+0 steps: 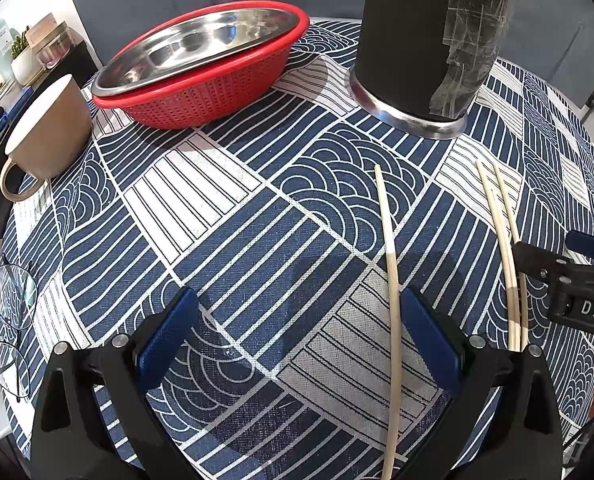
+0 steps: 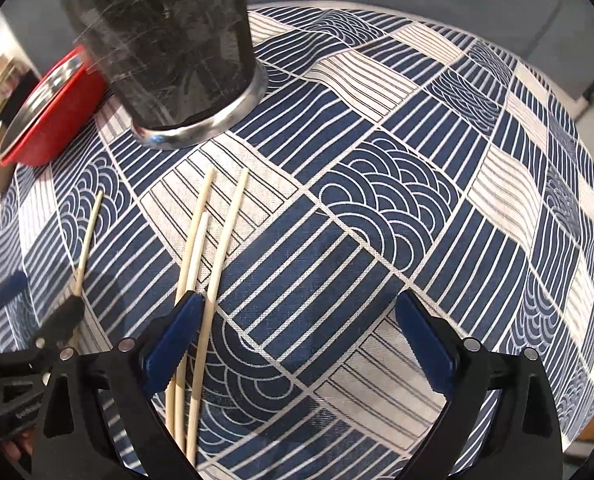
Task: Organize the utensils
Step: 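Grasp another wooden stick with the left gripper while the right gripper grasps one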
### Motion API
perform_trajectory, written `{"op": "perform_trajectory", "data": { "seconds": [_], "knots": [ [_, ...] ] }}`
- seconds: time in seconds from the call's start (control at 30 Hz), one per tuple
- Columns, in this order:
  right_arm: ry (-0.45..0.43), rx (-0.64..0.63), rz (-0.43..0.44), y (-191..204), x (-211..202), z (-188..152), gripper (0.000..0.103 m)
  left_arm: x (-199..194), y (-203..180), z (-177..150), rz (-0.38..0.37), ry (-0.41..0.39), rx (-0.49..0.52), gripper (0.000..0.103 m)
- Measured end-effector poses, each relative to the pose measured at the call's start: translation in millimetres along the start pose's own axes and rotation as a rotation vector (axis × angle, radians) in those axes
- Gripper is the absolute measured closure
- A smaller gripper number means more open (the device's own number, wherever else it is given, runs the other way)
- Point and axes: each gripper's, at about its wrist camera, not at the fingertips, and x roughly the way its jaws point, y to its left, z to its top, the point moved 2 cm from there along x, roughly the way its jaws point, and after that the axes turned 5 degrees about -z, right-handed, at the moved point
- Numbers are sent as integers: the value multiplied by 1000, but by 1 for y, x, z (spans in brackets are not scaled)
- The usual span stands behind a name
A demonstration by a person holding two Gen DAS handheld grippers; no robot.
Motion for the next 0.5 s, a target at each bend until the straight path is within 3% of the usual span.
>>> {"op": "perform_trajectory", "data": {
  "seconds": [0.07,0.17,0.27,0.33,0.43,0.5],
  "knots": [
    [5,-10,6,-3,-2,-1,13,0,0,1,0,5,5,4],
    [-9,-25,15,-11,-8,-6,27,1,2,2,2,20,7,4],
    [-26,-29,18,-24,-14,-15,47,-1,10,-1,10,32,-12,4],
    [-29,-23,15,-31,-16,-19,71,-3,18,-3,11,41,-20,4],
    [-19,-25,8,-44,-18,-23,96,-6,23,-4,-2,56,0,9],
    [-10,-40,-10,-52,-18,-24,99,-9,25,-5,-7,58,5,15]
  ]
}}
